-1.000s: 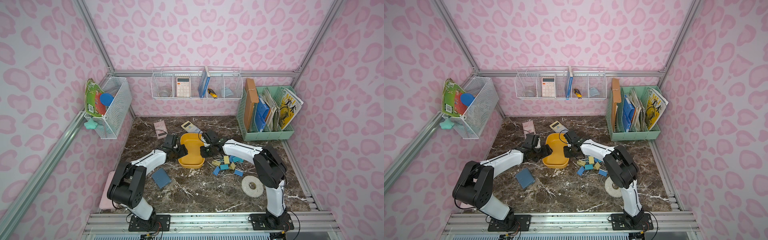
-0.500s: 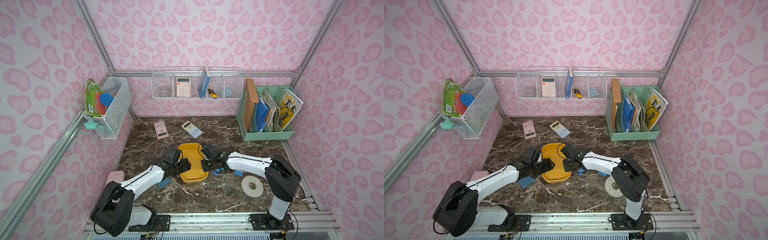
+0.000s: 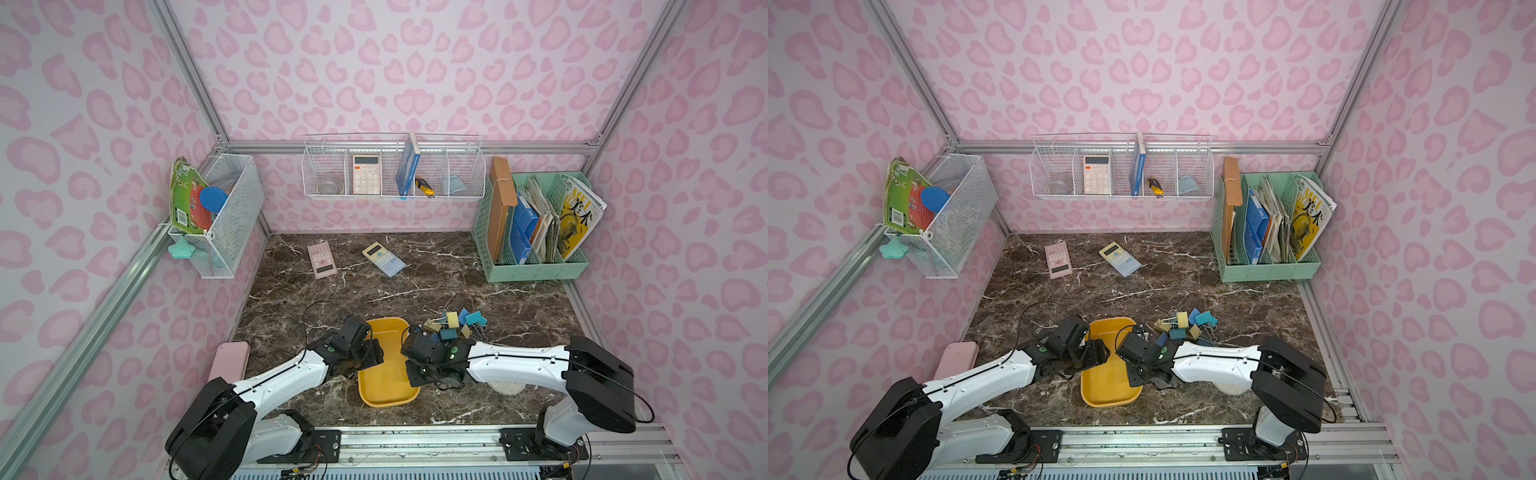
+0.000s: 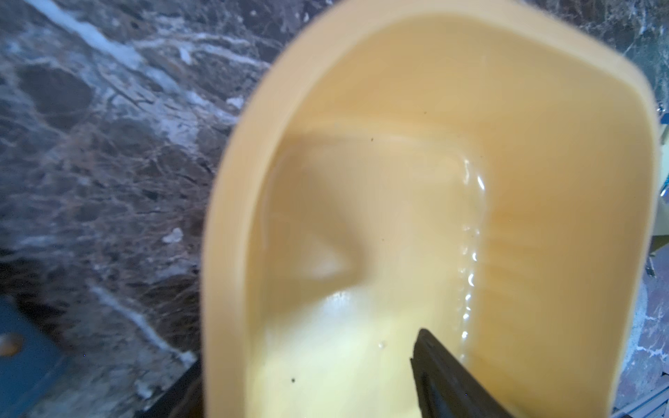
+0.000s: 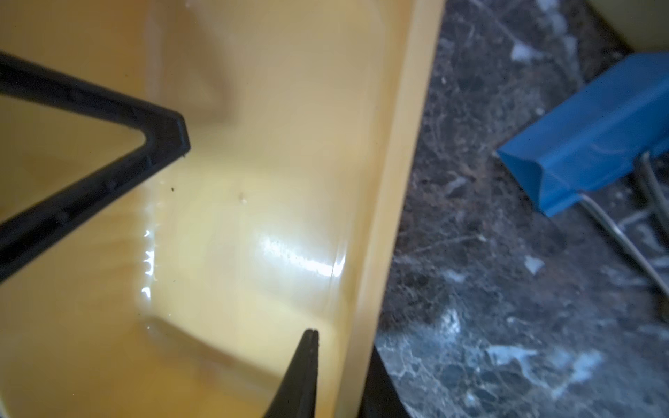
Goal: Put the binder clips in the storage box
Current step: Move the storage box to the center of the board, then pick up the binder clip at the center of the board.
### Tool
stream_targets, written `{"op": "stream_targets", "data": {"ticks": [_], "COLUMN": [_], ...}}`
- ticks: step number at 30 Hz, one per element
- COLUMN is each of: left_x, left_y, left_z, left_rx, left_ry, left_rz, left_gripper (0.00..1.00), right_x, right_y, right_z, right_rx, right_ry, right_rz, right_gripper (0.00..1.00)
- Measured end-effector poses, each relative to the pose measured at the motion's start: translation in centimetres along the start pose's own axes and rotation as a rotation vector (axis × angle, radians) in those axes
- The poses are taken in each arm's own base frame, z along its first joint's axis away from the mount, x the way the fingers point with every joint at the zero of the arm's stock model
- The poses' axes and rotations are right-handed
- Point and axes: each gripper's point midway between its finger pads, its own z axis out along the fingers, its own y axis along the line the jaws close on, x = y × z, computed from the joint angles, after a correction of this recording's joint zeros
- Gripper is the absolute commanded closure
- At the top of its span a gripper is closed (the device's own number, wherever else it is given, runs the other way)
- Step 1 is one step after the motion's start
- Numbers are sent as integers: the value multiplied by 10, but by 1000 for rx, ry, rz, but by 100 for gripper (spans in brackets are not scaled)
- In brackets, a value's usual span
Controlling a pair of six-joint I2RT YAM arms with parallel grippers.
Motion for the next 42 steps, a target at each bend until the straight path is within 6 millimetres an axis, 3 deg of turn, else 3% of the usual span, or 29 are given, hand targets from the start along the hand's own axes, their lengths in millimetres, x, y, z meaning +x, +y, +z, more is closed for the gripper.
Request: {"op": "stream_targets", "data": {"ticks": [4, 11, 17, 20, 22, 24, 27, 30, 36, 40, 42], "left_x": [3, -9, -14, -14, -14, -17, -25, -29, -31, -32, -33], "left_y": [-2, -7, -14, -18, -19, -23, -33, -37, -35, -34, -34], "left_z": [6, 11, 10, 10, 9, 5, 1, -1, -5, -10, -13], "left_rx": [-23, -26, -16, 9, 22, 41, 58, 67, 71, 74, 81], "left_ry": [0, -42, -49, -46, -53, -66, -81, -90, -91, -92, -92], "left_rz": [13, 4, 26, 29, 31, 36, 55, 63, 66, 68, 68], "left_gripper": [22, 20, 19, 18, 16, 16, 16, 15, 15, 14, 14], "right_x": [6, 7, -15, -38, -59, -84, -109, -123, -142, -140, -138], "right_y": [0, -3, 4, 1, -12, -46, -93, -122, -151, -166, -165], "right_z": [-3, -11, -41, -59, -69, -76, -80, -76, -64, -58, -54], "right_rx": [18, 43, 15, 17, 35, 89, 170, 209, 279, 305, 288], "right_ry": [-7, -27, -95, -140, -181, -222, -254, -238, -203, -178, -168], "right_rz": [21, 36, 50, 46, 71, 109, 133, 109, 37, 31, 11], "right_gripper": [69, 46, 40, 39, 39, 39, 38, 37, 36, 35, 35]}}
